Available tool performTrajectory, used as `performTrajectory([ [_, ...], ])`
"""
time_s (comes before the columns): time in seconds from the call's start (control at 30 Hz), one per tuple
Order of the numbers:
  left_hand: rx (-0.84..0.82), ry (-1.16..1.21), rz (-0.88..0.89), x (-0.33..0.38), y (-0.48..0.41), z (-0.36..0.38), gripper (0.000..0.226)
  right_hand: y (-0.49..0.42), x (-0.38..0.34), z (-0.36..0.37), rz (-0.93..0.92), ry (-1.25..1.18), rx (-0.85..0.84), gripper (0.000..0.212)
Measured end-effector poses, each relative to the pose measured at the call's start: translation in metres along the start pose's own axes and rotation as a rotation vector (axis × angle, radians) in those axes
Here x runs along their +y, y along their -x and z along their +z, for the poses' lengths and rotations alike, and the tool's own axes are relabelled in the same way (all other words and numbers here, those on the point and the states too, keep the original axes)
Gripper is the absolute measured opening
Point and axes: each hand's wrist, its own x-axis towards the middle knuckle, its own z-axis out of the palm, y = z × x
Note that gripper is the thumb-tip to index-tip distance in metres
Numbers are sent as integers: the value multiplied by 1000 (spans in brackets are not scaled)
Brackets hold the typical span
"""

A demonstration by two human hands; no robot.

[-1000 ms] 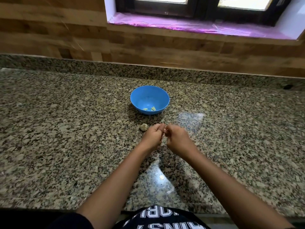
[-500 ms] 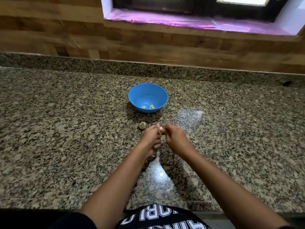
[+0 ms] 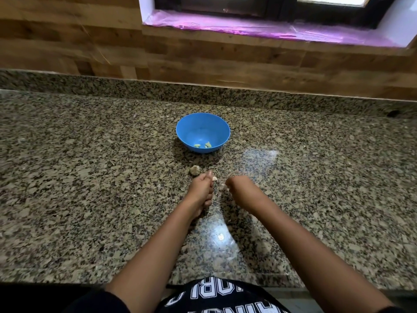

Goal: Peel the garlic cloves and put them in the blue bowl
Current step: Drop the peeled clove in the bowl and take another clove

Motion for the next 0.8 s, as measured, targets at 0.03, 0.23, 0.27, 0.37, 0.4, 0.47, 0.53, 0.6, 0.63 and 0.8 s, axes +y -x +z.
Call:
performTrajectory([
  [0.03,0,-3,5,0,0,1,31,0,1,0,-1,-25,24,15],
  [0.23,-19,-13,28,-1,1,1,30,2,6,-2,61,-229,99,10],
  [0.27,-23,-34,46,-2,1,1,29,4,5,-4,77,-330,82,10],
  [0.37,-11,-151,142,-3,2,2,26,12,0,-14,120,-908,-144,22],
  [0.4,-1,-207,182,-3,2,3,25,14,-1,-18,116,-1037,-221,23],
  [0.47,-8,-269,234,-1,2,6,26,15,-4,-20,99,-1119,-271,19],
  [0.53,-34,-228,218,0,2,9,27,14,-5,-20,106,-1132,-269,19],
  [0.6,-43,-164,155,4,2,11,28,13,-8,-18,96,-997,-206,20],
  [0.63,-57,-128,102,8,2,11,29,13,-8,-17,76,-834,-142,19],
  [0.8,-89,-90,32,14,-2,16,30,8,-10,-13,10,-468,29,12],
])
